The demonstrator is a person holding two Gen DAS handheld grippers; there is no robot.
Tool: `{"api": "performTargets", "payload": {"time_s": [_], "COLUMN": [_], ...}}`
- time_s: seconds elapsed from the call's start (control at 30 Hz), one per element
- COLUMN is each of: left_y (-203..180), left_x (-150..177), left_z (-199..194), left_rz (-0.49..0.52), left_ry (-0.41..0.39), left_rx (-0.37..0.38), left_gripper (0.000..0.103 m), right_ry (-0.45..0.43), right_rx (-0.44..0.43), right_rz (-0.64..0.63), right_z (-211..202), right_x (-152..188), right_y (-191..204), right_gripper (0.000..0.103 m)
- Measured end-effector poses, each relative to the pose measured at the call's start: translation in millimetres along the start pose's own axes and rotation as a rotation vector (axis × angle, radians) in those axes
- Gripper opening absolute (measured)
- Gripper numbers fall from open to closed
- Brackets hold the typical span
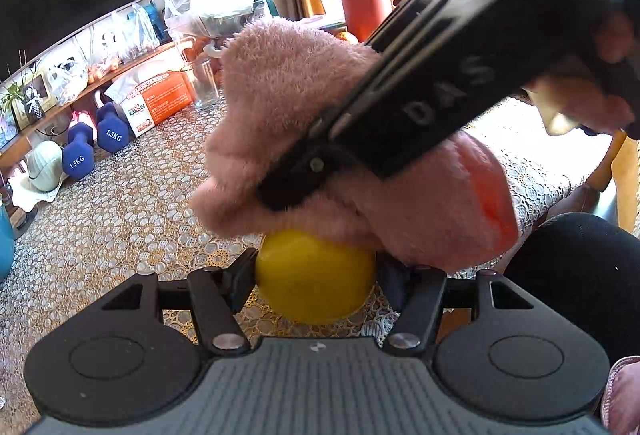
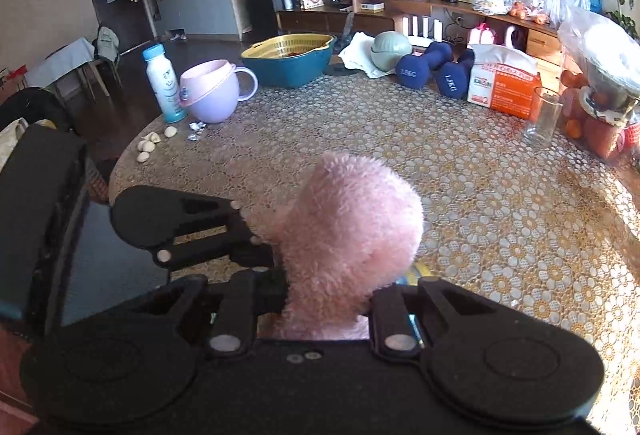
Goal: Clean container
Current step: 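Rub the towel around the jar's label with the right tool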
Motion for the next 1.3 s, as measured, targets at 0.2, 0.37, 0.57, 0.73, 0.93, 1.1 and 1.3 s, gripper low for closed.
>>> {"api": "performTargets", "payload": {"time_s": [0.2, 0.37, 0.57, 0.73, 0.93, 1.1, 1.3], "left_y": [3, 8, 18, 9, 2, 3, 3], "left_x": [2, 12, 19, 17, 13, 14, 16], "left_z": [1, 3, 9, 7, 8, 9, 8], "left_rz": [-0.013, -0.125, -0.246, -0.139, -0.039, -0.044, -0.043], "left_ry": [0.001, 0.035, 0.054, 0.043, 0.043, 0.049, 0.049], "left_rx": [0.011, 0.065, 0.105, 0.036, 0.003, 0.010, 0.012], "left_gripper": [0.062, 0.063, 0.063, 0.063, 0.063, 0.062, 0.062], "right_ry": [0.019, 0.004, 0.039, -0.025, -0.039, 0.023, 0.037], "right_rx": [0.135, 0.125, 0.176, 0.146, 0.006, -0.019, 0.024], "right_rz": [0.074, 0.178, 0.158, 0.164, 0.045, -0.013, 0.009], "right_z": [6, 1, 2, -19, -19, 10, 15], "right_x": [10, 24, 47, 29, -1, 0, 4], "right_y": [-53, -72, -72, -66, -15, 6, -11], "right_gripper": [0.018, 0.018, 0.017, 0.017, 0.017, 0.017, 0.017]}}
Point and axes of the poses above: each gripper's, at about its wrist camera, not at the fingertips, and z roughly the way its jaws point, y to its left, x to its underside, the point moved 10 cm from there along z, roughly the way its jaws point, and after that the axes turned 3 degrees about x, right-handed, at the moved point
